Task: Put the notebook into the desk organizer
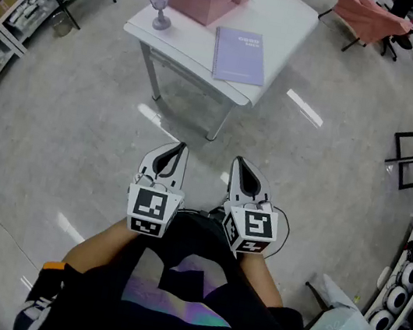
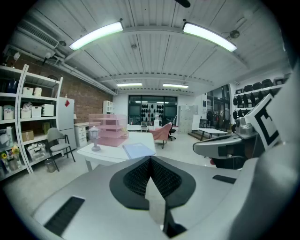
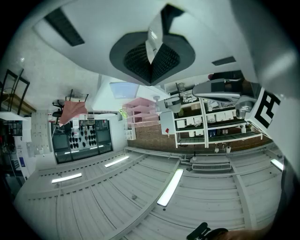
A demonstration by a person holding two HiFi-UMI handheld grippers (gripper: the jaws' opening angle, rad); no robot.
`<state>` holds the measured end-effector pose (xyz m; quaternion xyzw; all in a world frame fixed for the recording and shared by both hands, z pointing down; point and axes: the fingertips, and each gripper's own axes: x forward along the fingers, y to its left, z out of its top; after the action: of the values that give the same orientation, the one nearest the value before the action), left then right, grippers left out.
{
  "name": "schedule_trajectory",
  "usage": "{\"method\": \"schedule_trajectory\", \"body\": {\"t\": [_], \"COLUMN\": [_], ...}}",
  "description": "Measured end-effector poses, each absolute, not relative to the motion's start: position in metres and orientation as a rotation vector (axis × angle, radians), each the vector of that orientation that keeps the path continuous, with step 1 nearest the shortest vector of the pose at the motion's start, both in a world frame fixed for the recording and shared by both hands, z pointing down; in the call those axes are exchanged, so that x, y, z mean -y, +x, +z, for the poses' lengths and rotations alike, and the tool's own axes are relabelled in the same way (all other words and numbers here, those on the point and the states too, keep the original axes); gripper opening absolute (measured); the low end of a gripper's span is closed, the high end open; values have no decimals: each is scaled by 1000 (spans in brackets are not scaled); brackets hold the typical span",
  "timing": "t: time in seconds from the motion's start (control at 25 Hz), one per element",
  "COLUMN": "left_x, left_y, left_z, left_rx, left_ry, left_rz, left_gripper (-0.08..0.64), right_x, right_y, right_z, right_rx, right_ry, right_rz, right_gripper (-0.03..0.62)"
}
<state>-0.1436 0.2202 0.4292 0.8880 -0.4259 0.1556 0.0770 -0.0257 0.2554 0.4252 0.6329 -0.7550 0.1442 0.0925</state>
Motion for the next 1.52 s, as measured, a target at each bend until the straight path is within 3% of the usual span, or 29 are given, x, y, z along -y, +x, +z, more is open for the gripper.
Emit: {"method": "schedule_trajectory", "body": {"t": [0.72,0.84,0.88,0.92,1.08,1.52], "left_x": [-215,-209,-206,-204,-193,-159], "left_y": [-153,-157,-160,-163,-173,-149], "left_z": [409,404,404,403,403,418], "left_rx": [1197,1179,1187,1200,1239,1136], "left_ry": [2677,2661,2652,2642,2608,2552], "left_rz": [379,360,354,348,339,368], "left_gripper": [9,147,170,190,233,262], "right_x": [-255,-252,-251,-250,-243,-205], "right_y": [-22,-21,-21,-20,-10,20], "right_z": [415,409,408,408,404,411], "right_rx": [2208,2230,2244,2250,2227,2219], "right_ry": [1956,1964,1960,1961,1999,2007], "right_rz": [448,439,446,453,440,465], "right_gripper": [17,23,157,215,242,262]}}
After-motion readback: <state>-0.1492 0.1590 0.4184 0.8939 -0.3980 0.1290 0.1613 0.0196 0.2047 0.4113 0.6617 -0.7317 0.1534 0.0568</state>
